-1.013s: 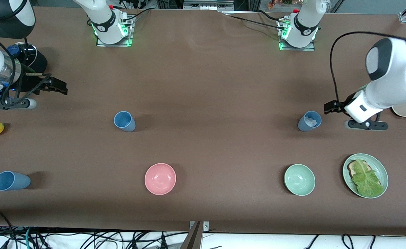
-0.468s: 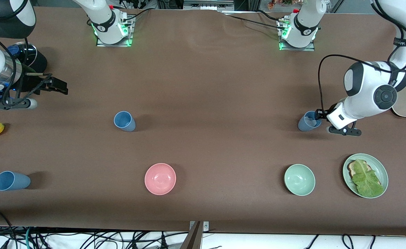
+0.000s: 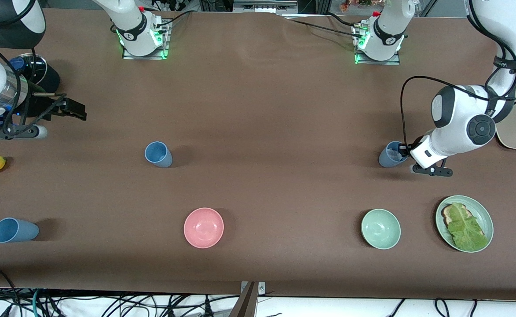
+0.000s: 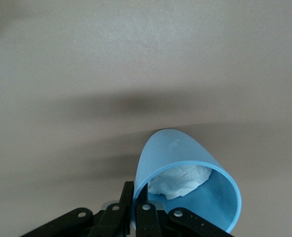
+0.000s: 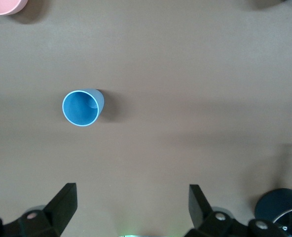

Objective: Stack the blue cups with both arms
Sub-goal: 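Lower the left gripper onto the blue cup beside the green bowl and grasp, then place the cup mid-table with the left gripper while the right gripper approaches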

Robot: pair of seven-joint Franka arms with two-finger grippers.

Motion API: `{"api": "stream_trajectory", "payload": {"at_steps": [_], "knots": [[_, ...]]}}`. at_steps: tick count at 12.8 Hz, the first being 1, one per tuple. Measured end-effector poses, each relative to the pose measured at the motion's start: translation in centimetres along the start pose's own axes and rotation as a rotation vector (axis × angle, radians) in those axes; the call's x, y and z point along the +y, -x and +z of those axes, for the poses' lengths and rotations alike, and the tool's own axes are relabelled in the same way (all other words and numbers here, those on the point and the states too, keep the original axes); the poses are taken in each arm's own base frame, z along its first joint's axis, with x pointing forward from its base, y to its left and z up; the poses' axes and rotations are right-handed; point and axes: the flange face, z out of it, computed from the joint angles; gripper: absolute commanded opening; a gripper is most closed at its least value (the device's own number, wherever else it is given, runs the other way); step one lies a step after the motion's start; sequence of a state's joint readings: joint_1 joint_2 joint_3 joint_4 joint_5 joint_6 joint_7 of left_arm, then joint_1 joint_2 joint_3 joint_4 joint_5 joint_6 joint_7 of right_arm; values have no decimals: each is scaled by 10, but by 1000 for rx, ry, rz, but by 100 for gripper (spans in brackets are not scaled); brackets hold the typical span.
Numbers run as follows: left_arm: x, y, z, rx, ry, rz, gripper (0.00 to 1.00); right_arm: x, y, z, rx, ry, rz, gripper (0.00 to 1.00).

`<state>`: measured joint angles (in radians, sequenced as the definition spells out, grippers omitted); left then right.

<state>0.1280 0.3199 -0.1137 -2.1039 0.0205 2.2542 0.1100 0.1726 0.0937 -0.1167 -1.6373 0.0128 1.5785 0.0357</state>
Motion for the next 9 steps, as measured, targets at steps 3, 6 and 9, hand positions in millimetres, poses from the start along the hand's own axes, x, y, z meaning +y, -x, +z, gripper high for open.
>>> {"api": "stream_trajectory", "payload": {"at_steps": [3,6,9], "knots": [[45,-22,-40,22,9,8,0,0,0,0,0,0,0,100],[126,-32,-74,17,26,-50,0,0,0,0,0,-1,-1,100],[245,-23,-69,6,56,-116,0,-1,0,0,0,-1,-1,100]]}}
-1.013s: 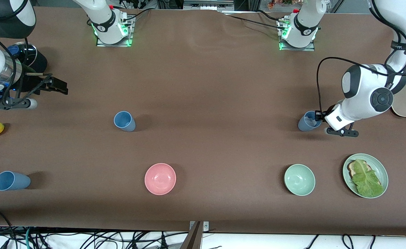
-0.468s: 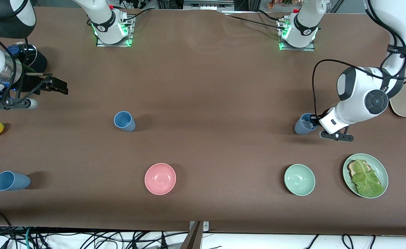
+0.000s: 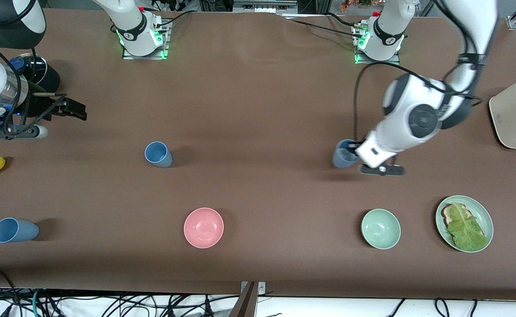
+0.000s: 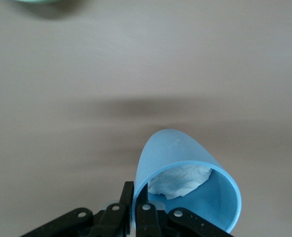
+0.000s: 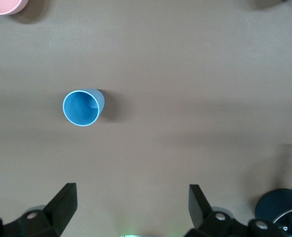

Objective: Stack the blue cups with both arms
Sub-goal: 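Place the cup mid-table with the left gripper while the right gripper approaches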

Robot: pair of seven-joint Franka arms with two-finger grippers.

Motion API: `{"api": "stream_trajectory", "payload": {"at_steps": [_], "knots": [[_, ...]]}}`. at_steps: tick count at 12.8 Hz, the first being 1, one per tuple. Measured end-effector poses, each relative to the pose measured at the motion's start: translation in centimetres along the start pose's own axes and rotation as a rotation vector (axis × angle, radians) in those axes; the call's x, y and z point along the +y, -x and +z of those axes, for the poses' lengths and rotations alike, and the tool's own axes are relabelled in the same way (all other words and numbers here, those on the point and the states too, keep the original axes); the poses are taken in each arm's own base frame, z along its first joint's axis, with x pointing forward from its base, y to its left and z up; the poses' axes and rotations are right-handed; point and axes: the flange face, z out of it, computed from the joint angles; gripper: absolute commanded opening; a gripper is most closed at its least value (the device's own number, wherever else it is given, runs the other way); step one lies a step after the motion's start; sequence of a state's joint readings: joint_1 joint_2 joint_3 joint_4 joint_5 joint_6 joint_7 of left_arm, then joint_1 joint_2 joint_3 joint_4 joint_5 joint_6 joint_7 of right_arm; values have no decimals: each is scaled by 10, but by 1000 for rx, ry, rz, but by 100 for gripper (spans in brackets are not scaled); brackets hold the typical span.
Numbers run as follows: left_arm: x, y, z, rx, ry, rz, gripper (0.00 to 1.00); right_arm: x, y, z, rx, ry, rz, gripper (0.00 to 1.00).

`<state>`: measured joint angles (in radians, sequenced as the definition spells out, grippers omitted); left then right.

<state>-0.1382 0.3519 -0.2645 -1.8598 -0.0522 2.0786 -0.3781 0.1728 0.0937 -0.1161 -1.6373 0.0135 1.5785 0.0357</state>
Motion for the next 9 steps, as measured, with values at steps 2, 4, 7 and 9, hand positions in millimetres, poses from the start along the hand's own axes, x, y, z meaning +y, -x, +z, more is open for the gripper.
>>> {"api": "stream_trajectory", "payload": {"at_steps": [2,4,7,9], "knots": [[72,13,15,-7,12,-17,0,0,0,0,0,0,0,100],[137,23,37,-1,34,-14,0,0,0,0,-1,0,-1,100],[187,28,71,22,73,-36,0,0,0,0,-1,-1,-1,100],[198,33,89,7,68,-25,0,-1,0,0,-2,-4,-1,100]]}}
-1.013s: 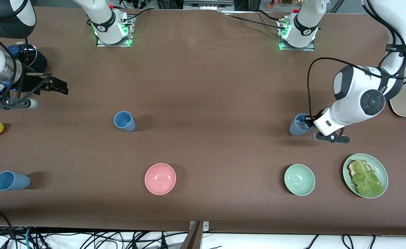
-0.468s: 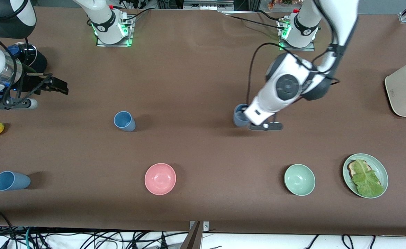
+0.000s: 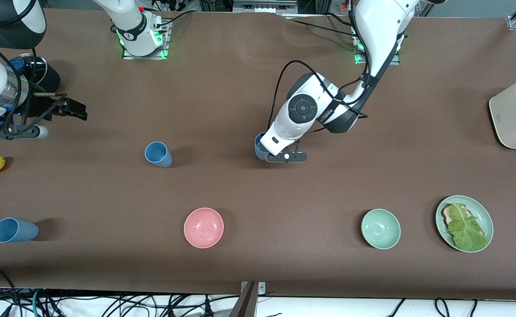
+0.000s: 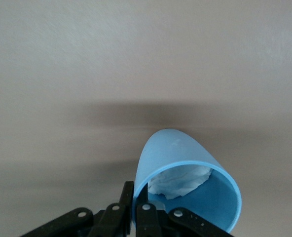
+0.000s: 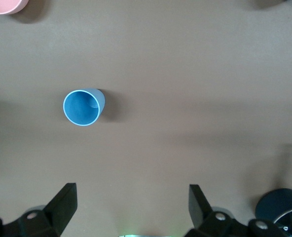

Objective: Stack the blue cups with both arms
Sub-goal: 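Place the cup mid-table with the left gripper while the right gripper approaches, then grasp the second blue cup with the right gripper while the left gripper withdraws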

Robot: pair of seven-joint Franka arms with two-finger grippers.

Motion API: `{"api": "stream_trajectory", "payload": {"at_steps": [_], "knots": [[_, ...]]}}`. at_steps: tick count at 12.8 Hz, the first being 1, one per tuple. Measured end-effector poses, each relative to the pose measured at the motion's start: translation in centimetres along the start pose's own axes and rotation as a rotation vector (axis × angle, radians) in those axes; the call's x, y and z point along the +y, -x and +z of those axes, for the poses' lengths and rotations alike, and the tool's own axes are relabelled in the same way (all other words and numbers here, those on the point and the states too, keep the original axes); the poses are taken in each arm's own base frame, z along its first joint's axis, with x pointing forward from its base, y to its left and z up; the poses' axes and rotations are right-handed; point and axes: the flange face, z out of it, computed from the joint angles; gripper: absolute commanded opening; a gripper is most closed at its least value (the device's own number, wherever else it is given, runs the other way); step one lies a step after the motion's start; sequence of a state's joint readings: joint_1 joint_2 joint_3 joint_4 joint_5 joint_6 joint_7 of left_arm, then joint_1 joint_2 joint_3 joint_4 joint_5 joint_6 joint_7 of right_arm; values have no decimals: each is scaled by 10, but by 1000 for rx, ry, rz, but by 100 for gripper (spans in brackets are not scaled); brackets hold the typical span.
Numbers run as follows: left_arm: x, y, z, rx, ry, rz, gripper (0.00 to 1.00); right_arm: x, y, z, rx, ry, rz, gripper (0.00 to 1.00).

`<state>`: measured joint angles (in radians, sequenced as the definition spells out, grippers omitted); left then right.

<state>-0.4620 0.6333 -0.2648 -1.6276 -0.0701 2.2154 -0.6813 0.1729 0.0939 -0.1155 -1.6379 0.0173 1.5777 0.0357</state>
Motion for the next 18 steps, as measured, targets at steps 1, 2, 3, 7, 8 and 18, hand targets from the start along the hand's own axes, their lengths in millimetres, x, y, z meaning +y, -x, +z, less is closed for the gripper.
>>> {"api": "stream_trajectory", "payload": {"at_steps": [1,2,3,7,8,18], "knots": [[4,2,6,0,2,3,15,0,0,0,-2,-3,0,100],[6,1,7,9,10,3,79,0,1,1,-8,-4,0,100],[7,0,7,14,15,2,100,-1,1,1,-13,-4,0,100],[12,-8,-13,46,40,-11,100,-10,2,4,-21,-51,-9,100],[14,-10,-29,53,42,-12,100,-20,1,9,-25,-60,-23,100],[-165,-78,-272,47,-87,17,100,-105,-14,193,35,-48,-110,100]]}}
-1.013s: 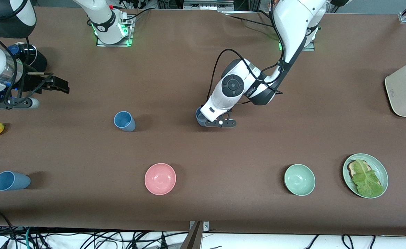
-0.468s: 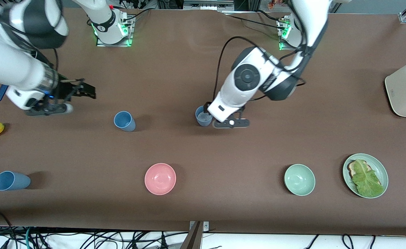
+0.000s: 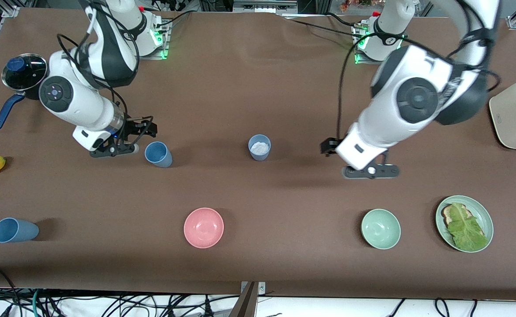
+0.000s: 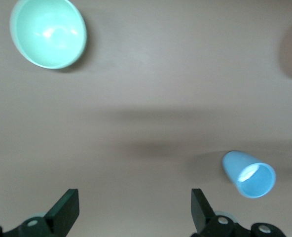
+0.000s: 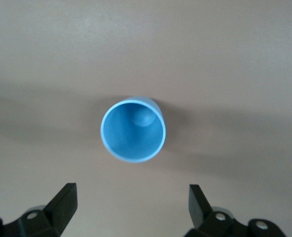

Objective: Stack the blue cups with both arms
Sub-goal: 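Grasp the second blue cup with the right gripper while the left gripper withdraws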

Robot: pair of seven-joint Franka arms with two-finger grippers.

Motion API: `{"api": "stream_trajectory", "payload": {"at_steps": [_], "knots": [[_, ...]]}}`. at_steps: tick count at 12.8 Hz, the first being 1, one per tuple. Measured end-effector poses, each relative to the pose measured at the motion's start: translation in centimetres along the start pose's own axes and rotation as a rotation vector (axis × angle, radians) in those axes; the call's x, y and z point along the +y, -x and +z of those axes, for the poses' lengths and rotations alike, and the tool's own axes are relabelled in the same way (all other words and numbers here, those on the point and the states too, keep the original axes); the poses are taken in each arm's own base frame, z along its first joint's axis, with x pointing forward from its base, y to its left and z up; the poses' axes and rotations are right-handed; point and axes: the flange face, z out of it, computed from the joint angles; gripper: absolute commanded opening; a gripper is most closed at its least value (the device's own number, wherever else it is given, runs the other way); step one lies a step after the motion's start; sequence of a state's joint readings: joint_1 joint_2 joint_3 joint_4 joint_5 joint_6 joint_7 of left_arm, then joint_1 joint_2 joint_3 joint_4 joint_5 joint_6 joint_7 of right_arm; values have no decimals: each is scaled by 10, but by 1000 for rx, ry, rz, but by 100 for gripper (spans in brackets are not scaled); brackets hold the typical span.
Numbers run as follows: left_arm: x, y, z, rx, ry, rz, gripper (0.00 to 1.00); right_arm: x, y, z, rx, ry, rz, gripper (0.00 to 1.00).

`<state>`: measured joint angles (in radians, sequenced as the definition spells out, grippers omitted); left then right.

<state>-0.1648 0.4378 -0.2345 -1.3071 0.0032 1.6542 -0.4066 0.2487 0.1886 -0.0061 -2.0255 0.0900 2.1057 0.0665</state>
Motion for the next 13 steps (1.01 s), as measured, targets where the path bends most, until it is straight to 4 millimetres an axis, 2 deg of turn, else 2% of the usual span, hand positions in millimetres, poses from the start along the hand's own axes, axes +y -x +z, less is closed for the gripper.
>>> {"api": "stream_trajectory", "payload": {"at_steps": [2,4,6,8,10,13], "knots": [[-50,-2,-30,15,0,32,100,4,-9,22,18,12,-11,100],[-93,9,-57,40,-12,29,100,10,-15,46,37,25,-23,100],[-130,35,-70,74,-37,-14,100,17,-11,76,55,34,-44,100],[-161,64,-73,95,-53,-62,100,31,-7,87,56,42,-63,98],[-178,80,-73,92,-58,-87,100,39,-8,86,61,44,-66,79],[-175,82,-73,91,-59,-82,100,39,-7,86,59,44,-68,48]]}}
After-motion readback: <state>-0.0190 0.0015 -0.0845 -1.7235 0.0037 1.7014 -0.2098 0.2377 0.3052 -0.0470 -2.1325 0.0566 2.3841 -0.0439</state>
